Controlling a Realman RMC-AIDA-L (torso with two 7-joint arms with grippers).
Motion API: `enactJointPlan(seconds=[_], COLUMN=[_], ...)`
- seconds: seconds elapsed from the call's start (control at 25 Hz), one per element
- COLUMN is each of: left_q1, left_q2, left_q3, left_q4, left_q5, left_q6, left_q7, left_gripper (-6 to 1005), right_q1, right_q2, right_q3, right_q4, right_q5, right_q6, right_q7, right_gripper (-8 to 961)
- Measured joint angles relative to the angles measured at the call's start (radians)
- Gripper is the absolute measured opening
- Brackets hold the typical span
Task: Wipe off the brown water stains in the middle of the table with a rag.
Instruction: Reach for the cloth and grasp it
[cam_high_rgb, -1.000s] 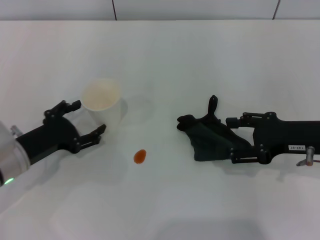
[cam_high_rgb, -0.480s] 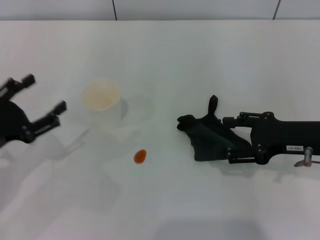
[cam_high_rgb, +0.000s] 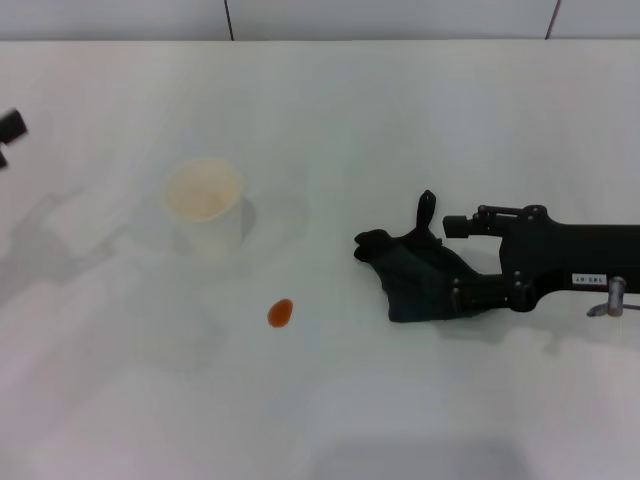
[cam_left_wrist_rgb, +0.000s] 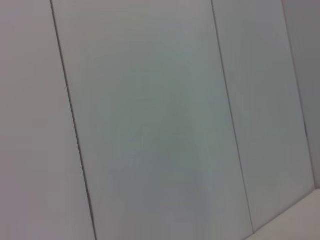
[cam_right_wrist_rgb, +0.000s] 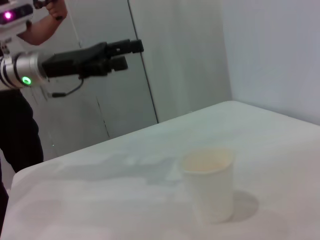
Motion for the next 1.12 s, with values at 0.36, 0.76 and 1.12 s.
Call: enactJointPlan(seconds=[0.36, 0.76, 1.12], left_q1=[-0.108, -0.164, -0.153], left_q2=[0.035, 0.047, 0.051], left_q3=[-0.062, -0.057, -0.055], left_q4=[0.115, 0.145, 0.200], left_q5=[0.310, 0.491, 0.503], left_q6=[0.057, 0.224, 0.332], left_q7=[-0.182, -0.268, -0.337], left_gripper=[880, 880, 880], right_q1=[0.000, 0.000, 0.002], right_q2=[0.000, 0.000, -0.002], right_q3=[0.007, 0.002, 0.003], right_q4=[-0.001, 0.010, 0.003], right_q5=[0.029, 0.038, 0.027], right_q6=[0.002, 0.001, -0.001], right_q7=[0.002, 0.004, 0.020], right_gripper=[785, 784, 784])
